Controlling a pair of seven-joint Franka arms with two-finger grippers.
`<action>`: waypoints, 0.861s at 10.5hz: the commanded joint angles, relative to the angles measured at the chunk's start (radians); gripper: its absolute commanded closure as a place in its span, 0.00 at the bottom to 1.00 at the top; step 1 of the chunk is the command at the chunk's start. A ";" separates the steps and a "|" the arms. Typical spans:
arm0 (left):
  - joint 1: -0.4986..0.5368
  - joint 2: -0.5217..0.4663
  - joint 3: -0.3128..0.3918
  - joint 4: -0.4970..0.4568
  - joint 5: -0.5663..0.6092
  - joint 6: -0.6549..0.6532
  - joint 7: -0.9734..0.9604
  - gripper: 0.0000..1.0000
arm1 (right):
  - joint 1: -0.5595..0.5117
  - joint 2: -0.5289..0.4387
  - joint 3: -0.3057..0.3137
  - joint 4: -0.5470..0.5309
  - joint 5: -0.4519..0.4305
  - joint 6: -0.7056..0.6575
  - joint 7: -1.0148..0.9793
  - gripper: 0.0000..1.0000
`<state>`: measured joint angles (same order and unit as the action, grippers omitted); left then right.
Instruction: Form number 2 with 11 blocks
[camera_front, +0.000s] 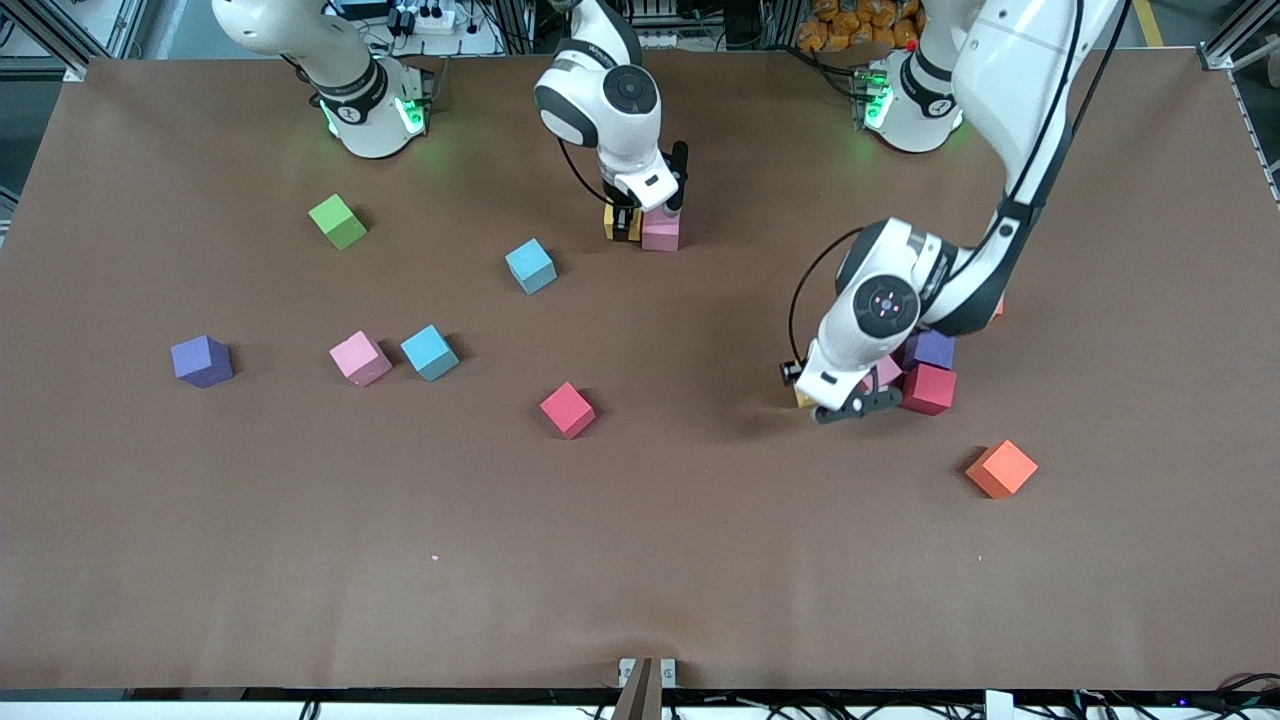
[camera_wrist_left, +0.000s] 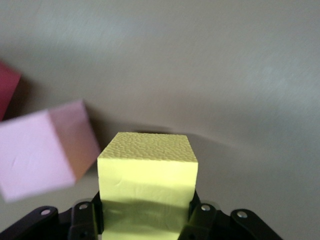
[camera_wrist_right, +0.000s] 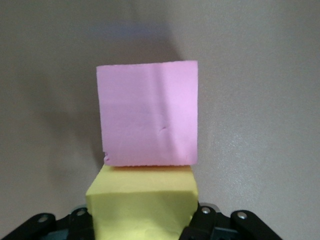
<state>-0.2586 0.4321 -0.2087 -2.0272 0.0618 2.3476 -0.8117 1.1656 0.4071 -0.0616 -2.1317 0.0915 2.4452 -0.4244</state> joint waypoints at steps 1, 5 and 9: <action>-0.014 -0.127 -0.039 -0.146 -0.027 0.001 -0.222 0.94 | 0.020 0.015 -0.007 0.000 -0.012 0.015 0.036 1.00; -0.004 -0.167 -0.159 -0.191 -0.027 0.002 -0.752 0.94 | 0.023 0.025 -0.007 0.007 -0.012 0.015 0.042 1.00; 0.025 -0.168 -0.253 -0.217 -0.027 0.019 -0.992 0.93 | 0.023 0.045 -0.009 0.021 -0.013 0.031 0.041 1.00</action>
<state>-0.2578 0.2935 -0.4313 -2.2059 0.0486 2.3502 -1.7559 1.1764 0.4321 -0.0624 -2.1292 0.0915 2.4634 -0.4030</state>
